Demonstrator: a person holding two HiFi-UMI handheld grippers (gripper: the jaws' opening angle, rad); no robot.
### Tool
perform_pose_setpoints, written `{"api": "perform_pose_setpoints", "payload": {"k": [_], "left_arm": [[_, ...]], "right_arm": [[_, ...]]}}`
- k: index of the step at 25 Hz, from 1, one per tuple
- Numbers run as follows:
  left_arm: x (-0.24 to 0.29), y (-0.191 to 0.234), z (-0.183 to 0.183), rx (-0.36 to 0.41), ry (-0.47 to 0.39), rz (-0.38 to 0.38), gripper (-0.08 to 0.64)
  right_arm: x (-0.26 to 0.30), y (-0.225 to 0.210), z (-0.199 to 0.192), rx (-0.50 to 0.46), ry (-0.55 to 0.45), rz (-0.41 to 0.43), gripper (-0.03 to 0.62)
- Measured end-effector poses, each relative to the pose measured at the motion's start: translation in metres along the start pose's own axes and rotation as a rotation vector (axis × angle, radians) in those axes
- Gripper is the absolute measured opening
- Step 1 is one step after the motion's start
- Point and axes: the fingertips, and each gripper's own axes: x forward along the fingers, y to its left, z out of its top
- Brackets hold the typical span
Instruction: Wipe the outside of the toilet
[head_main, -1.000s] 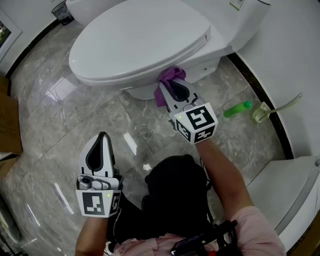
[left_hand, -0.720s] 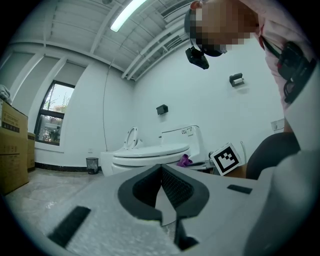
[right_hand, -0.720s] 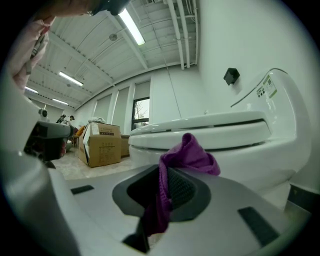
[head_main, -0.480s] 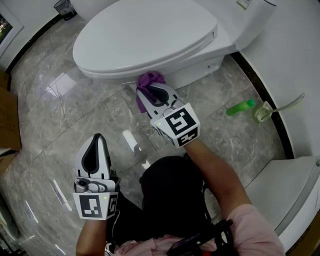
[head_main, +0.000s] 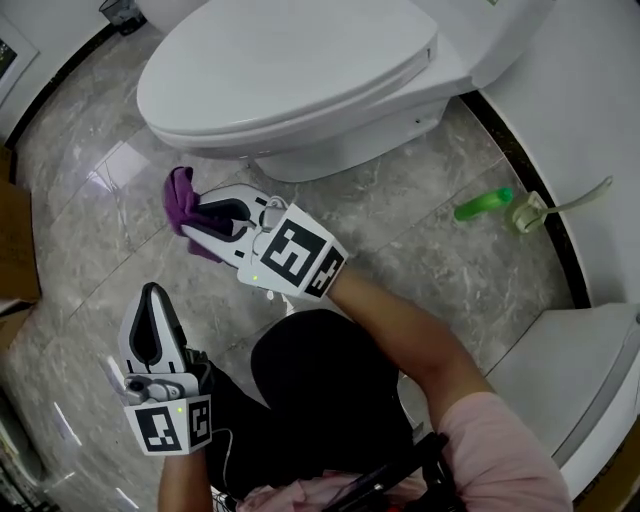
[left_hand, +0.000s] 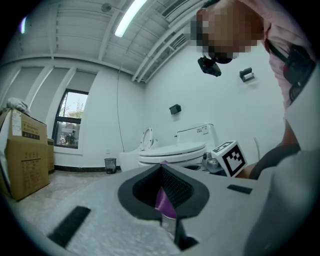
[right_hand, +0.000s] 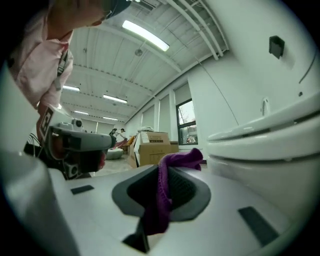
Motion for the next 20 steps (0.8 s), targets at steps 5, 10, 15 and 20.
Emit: {"api": "perform_pose_setpoints", "payload": {"k": [5, 10, 15, 20], "left_arm": [[0.002, 0.008, 0.010, 0.017, -0.012, 0.003, 0.008], [0.014, -0.005, 0.022, 0.021, -0.029, -0.072, 0.007], [0.038, -0.048, 0.039, 0.039, -0.076, -0.163, 0.008], [0.064, -0.083, 0.059, 0.052, -0.111, -0.232, 0.008]], "right_arm": [[-0.018, 0.007, 0.035, -0.036, -0.054, 0.000, 0.058], [-0.053, 0.003, 0.066, -0.071, -0.075, -0.078, 0.058], [-0.137, -0.016, 0.082, -0.063, -0.063, -0.255, 0.060], [-0.226, -0.043, 0.105, -0.111, -0.086, -0.524, 0.061]]}}
